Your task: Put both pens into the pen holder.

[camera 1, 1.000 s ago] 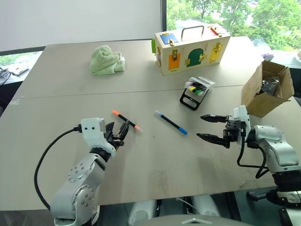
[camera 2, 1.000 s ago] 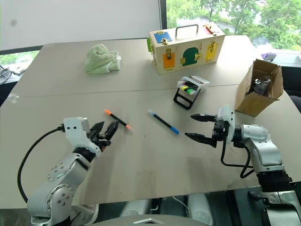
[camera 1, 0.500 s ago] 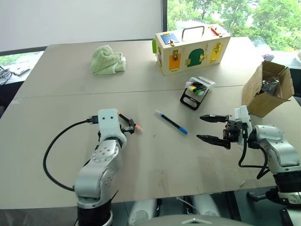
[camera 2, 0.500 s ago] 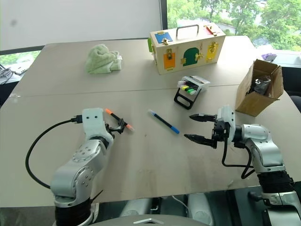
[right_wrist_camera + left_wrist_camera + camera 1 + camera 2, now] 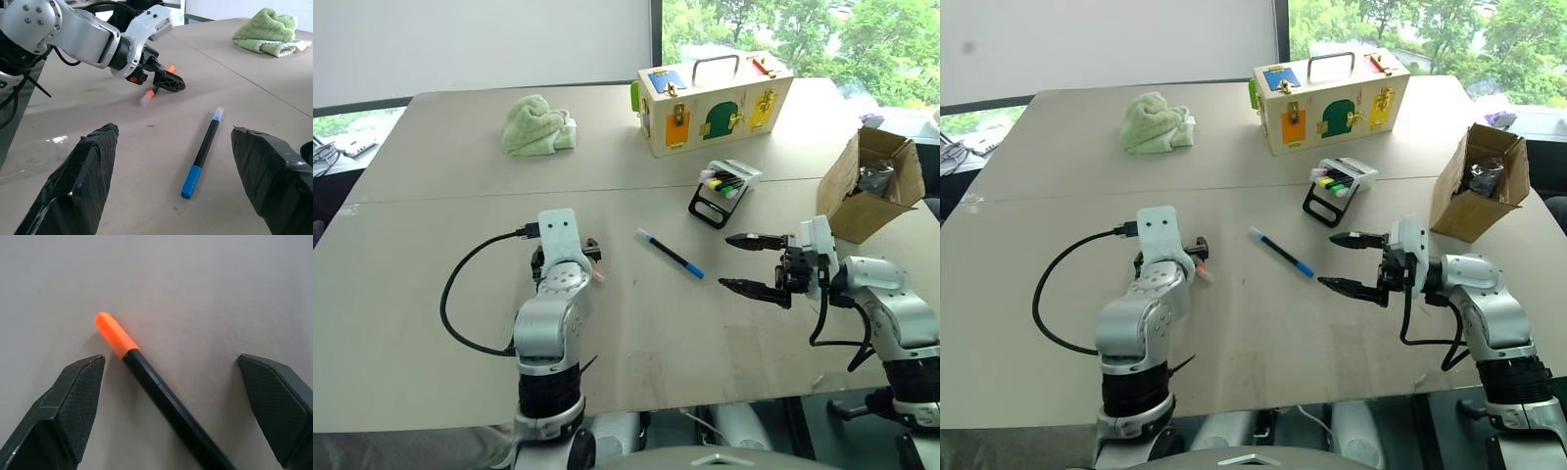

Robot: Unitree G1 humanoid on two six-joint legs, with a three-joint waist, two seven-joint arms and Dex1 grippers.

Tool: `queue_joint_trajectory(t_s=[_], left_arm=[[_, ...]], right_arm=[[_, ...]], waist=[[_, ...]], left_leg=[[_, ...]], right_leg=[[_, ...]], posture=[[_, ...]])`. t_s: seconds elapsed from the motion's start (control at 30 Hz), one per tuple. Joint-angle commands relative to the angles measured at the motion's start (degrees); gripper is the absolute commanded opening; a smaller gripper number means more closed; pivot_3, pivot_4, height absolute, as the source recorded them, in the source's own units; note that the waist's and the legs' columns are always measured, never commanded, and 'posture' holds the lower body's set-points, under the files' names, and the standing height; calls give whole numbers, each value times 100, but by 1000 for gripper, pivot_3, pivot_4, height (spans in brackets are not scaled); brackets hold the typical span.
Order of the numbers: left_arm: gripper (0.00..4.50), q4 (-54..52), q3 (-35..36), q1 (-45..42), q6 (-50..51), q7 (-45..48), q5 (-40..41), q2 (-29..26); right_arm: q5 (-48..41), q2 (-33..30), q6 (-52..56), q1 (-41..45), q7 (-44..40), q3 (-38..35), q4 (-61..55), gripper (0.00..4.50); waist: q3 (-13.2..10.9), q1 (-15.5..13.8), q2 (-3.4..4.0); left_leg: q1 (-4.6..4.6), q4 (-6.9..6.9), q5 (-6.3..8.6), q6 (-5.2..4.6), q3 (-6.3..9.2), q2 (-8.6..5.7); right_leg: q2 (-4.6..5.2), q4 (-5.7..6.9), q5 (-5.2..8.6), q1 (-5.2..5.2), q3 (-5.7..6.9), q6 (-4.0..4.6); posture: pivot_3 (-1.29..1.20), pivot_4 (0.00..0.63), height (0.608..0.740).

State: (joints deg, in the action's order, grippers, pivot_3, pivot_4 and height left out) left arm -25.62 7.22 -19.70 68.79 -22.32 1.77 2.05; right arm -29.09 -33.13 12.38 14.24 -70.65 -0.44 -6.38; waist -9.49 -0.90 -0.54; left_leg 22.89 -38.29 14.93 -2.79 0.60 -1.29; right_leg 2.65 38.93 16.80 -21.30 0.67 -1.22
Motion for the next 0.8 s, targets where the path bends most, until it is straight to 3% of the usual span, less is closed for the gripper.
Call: queue_joint_trajectory(t_s=[0.03,0.17,0.23,0.33,0.53,0.67,0.8], left_arm=[[3710,211,335,-6,321,-76,-173,140],[2132,260,536,-94,577,-169,-309,230],[1067,275,553,-107,633,-181,-362,209],[38,269,647,-110,708,-202,-402,261],[38,139,690,34,614,-99,-460,256],[38,-146,618,334,-560,605,3,143],[38,-472,425,850,-2246,2342,1014,-105]], right_arm=[[-42,-49,-71,-98,84,-84,-253,3951],[-37,-20,-103,-135,148,-51,-277,3951],[-38,-14,-116,-133,160,-41,-269,3951],[-30,-6,-146,-110,152,-33,-217,3951],[-7,14,-201,-78,138,-16,-132,3951],[-169,159,293,53,578,-54,-200,3951],[-305,452,926,500,1222,-33,-276,3951]], waist=[[0,9,0],[1,44,0],[2,79,1],[4,167,3],[5,193,4],[5,195,4],[3,165,3]], left_leg=[[-4,0,5,-8,0,0],[-5,1,-1,3,-2,2],[-6,2,-2,5,-2,5],[-8,5,-3,8,-3,6],[-16,8,-4,11,-9,10],[-19,12,-4,14,-9,11],[-8,16,-9,23,-9,12]], right_leg=[[0,0,0,3,0,0],[-3,1,0,2,-3,0],[-8,0,0,1,-6,0],[-11,-1,0,1,-9,0],[-19,1,0,1,-19,0],[-25,0,0,-4,-36,1],[-21,4,-2,-18,-34,3]], posture=[[0,150,740],[0,150,740],[0,150,740],[0,150,740],[0,150,740],[0,150,740],[0,150,740]])
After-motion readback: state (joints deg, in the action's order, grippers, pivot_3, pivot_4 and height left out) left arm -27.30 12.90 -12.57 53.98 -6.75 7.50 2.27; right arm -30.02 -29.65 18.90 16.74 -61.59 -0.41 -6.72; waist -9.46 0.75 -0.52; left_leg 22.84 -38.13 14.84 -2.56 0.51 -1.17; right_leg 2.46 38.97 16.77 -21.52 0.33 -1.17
